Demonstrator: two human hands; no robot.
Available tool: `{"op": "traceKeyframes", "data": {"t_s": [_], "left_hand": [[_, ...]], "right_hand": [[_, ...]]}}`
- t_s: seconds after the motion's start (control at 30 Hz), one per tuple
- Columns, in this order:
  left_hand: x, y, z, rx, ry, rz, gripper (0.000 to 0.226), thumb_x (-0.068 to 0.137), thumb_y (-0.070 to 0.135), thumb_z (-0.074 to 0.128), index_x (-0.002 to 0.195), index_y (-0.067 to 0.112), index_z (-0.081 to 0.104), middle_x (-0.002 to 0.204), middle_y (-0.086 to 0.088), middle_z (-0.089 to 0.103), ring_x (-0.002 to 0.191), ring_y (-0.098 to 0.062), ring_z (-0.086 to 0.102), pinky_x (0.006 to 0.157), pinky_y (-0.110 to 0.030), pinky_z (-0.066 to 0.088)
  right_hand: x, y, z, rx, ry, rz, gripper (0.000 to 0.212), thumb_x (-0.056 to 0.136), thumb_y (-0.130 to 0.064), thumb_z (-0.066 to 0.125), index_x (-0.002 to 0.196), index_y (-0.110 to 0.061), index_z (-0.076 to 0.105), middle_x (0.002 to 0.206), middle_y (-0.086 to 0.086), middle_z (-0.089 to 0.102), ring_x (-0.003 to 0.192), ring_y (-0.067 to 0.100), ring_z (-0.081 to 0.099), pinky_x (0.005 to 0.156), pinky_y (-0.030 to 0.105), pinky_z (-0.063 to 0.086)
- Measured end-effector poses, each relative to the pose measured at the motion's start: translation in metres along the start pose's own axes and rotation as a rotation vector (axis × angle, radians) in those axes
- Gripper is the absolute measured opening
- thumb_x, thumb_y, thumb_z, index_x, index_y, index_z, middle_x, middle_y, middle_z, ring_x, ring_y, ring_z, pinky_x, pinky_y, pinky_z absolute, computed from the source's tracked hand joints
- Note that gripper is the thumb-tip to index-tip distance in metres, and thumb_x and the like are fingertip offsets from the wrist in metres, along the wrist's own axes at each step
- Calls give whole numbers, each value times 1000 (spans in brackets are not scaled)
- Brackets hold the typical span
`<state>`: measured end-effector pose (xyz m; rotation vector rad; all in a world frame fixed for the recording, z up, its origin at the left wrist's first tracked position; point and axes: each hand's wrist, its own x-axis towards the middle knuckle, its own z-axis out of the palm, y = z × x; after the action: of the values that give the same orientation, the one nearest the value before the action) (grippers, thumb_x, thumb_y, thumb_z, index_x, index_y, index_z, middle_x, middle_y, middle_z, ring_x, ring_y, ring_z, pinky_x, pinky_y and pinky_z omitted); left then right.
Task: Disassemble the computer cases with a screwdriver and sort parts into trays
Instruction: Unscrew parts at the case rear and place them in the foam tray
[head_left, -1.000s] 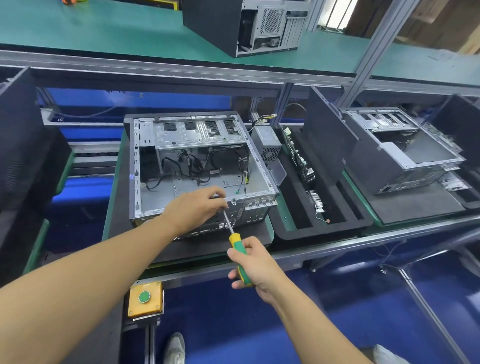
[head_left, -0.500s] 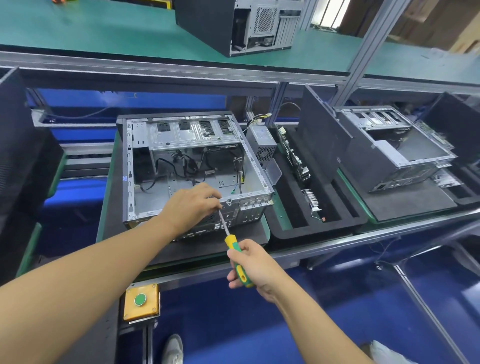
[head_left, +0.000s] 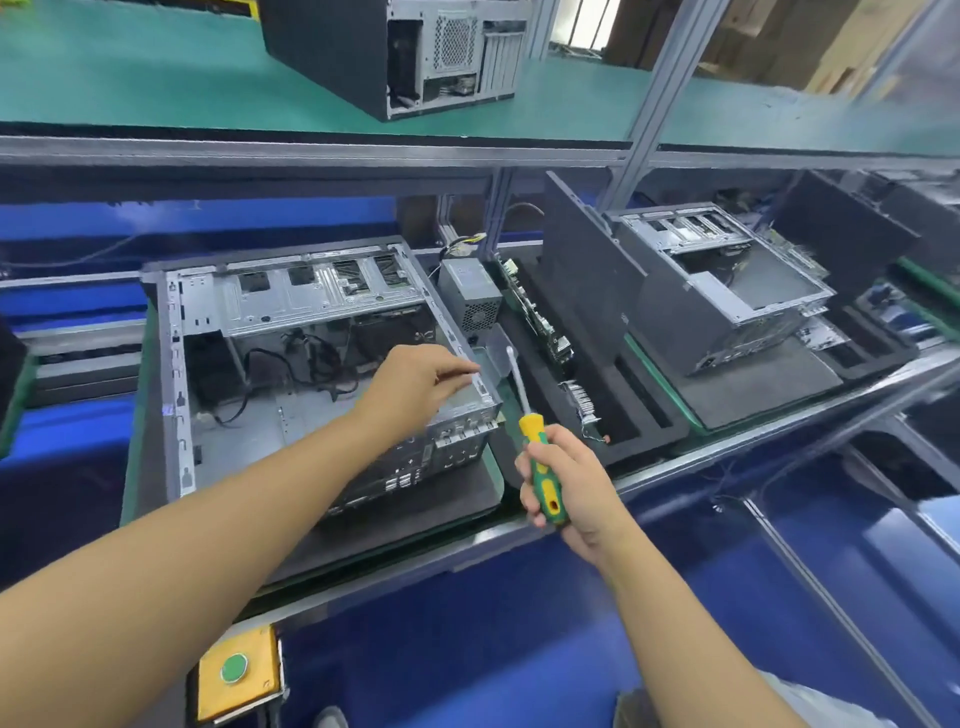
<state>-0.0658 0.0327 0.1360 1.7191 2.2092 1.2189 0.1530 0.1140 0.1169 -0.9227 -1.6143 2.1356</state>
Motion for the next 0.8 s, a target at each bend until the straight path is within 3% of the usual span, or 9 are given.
{"op": "traceKeyframes", "data": {"t_s": [0.07, 0.13, 0.23, 0.37, 0.47, 0.6, 0.7, 0.8], "left_hand": [[15, 9, 20, 29, -144, 14, 21, 96, 17, 65, 114, 12, 76, 100, -5, 75, 88, -17, 65, 80, -13, 43], [34, 20, 44, 116, -306, 23, 24, 100, 17, 57, 116, 11, 74, 105, -8, 73, 100, -24, 64, 89, -31, 48], [64, 41, 82, 266, -492, -26, 23, 100, 18, 54, 112, 12, 73, 110, -8, 71, 106, -29, 63, 89, -42, 53], [97, 55, 132, 247, -563, -173, 18, 92, 18, 66, 105, 15, 77, 103, -7, 75, 96, -24, 70, 88, -39, 56], [105, 51, 171, 168, -555, -376, 17, 88, 6, 60, 89, 9, 77, 90, -12, 76, 80, -23, 70, 81, -37, 58], [102, 24, 216, 356, -589, -550, 23, 92, -1, 50, 108, 0, 67, 110, -17, 68, 102, -34, 66, 75, -39, 52], [97, -2, 237, 471, -666, -613, 21, 92, -6, 47, 103, -1, 64, 102, -17, 65, 98, -35, 65, 77, -41, 50], [98, -15, 252, 566, -668, -624, 24, 91, -4, 49, 104, 9, 64, 100, -10, 64, 90, -32, 65, 67, -38, 48]], "right_hand": [[5, -5, -14, 18, 148, -20, 10, 86, -25, 59, 78, -22, 53, 73, 5, 56, 47, 19, 48, 40, 25, 37], [11, -8, -30, -11, 275, -21, 8, 89, -23, 58, 86, -18, 53, 73, 5, 56, 47, 19, 49, 40, 26, 37], [18, -11, -56, -76, 366, 4, 5, 95, -20, 56, 93, -16, 53, 71, 2, 57, 48, 18, 50, 40, 26, 39], [35, -19, -93, -151, 350, 41, 14, 88, -25, 58, 98, -16, 55, 71, 0, 60, 50, 18, 53, 42, 27, 42], [49, -22, -121, -170, 317, 86, 20, 83, -28, 59, 100, -17, 57, 71, -1, 60, 51, 17, 53, 43, 26, 42], [61, -24, -156, -224, 232, 121, 23, 81, -31, 60, 97, -16, 56, 70, -2, 60, 53, 17, 53, 44, 26, 42], [68, -19, -175, -230, 176, 161, 19, 82, -29, 59, 97, -17, 55, 71, -2, 59, 54, 17, 54, 44, 27, 42], [75, -12, -186, -229, 130, 198, 15, 85, -27, 58, 96, -17, 54, 71, -2, 58, 52, 16, 53, 43, 26, 41]]}}
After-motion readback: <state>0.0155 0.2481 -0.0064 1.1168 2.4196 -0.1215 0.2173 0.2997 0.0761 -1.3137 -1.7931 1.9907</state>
